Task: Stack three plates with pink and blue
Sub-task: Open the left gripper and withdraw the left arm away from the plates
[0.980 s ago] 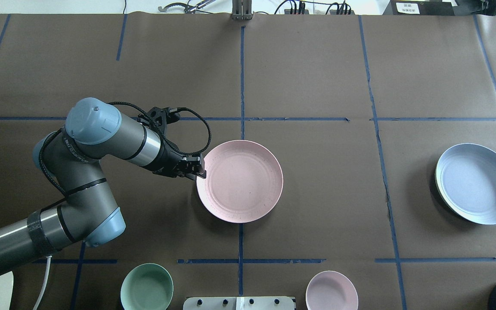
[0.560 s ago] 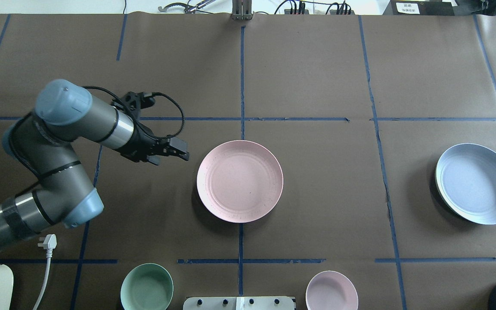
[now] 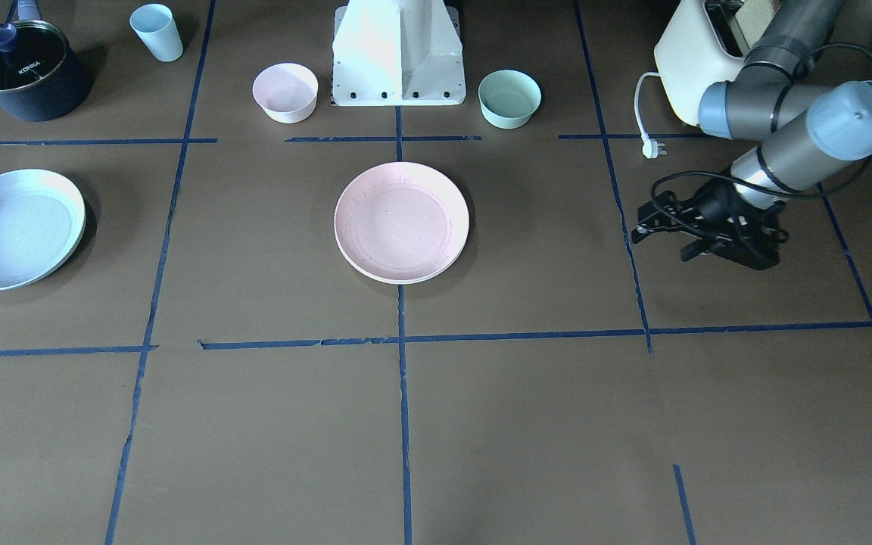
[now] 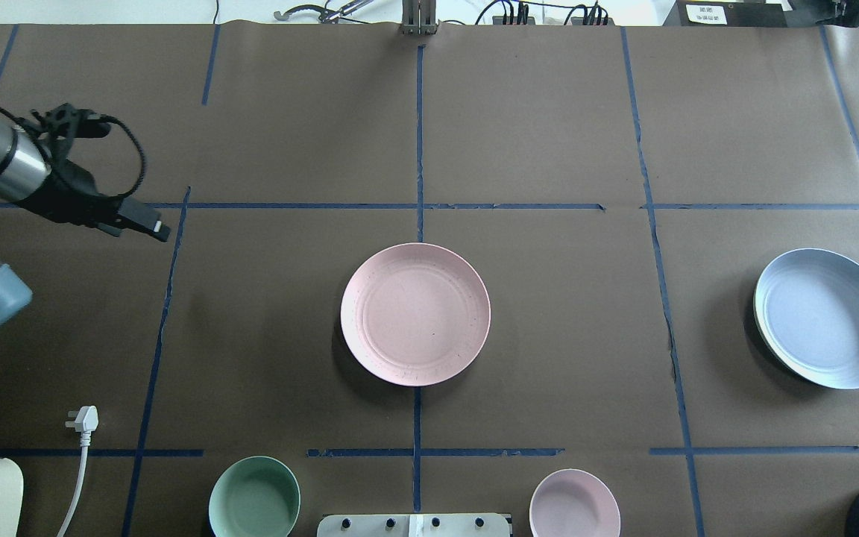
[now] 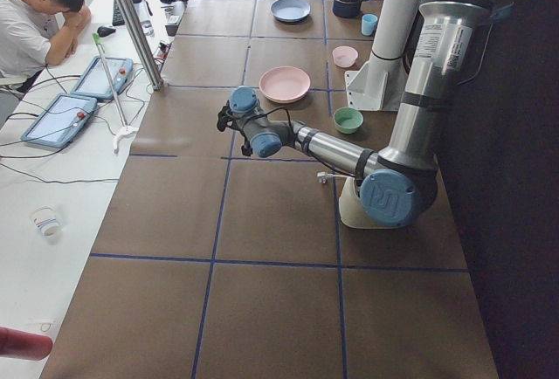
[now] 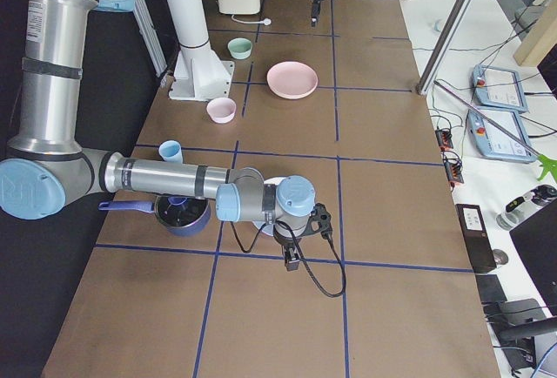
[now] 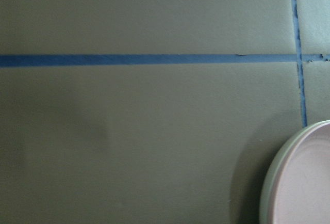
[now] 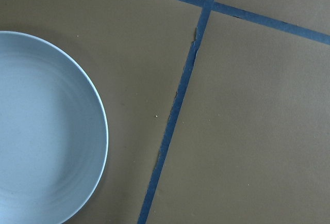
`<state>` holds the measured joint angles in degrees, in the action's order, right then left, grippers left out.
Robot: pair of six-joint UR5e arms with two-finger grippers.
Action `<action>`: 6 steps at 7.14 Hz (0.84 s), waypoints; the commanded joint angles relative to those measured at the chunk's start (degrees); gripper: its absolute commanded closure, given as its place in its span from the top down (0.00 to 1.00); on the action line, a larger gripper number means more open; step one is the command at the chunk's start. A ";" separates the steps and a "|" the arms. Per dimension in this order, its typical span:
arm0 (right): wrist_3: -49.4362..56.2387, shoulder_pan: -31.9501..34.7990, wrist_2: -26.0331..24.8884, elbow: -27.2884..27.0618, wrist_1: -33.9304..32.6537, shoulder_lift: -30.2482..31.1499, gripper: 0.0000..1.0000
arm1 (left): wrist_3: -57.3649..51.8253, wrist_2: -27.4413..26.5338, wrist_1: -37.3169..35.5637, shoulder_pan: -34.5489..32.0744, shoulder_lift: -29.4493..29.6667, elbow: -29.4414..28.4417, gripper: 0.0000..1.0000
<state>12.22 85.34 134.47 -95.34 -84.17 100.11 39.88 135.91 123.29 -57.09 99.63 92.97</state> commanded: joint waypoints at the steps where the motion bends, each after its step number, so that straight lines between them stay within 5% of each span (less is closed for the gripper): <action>1: -0.18 0.01 0.18 0.07 0.15 0.00 1.00 | -28.31 0.41 -16.58 -11.85 -4.09 0.19 1.00; 3: -4.19 0.01 0.27 -0.46 0.41 -0.09 1.00 | -47.71 0.06 -31.91 -21.70 -7.07 0.28 1.00; 6: -14.73 -0.08 2.90 -2.47 0.85 -0.35 1.00 | -51.03 0.40 -34.35 -33.24 -15.84 1.15 1.00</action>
<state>2.57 85.32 136.40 -96.61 -83.43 99.75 -9.12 136.01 89.58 -86.35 87.70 93.29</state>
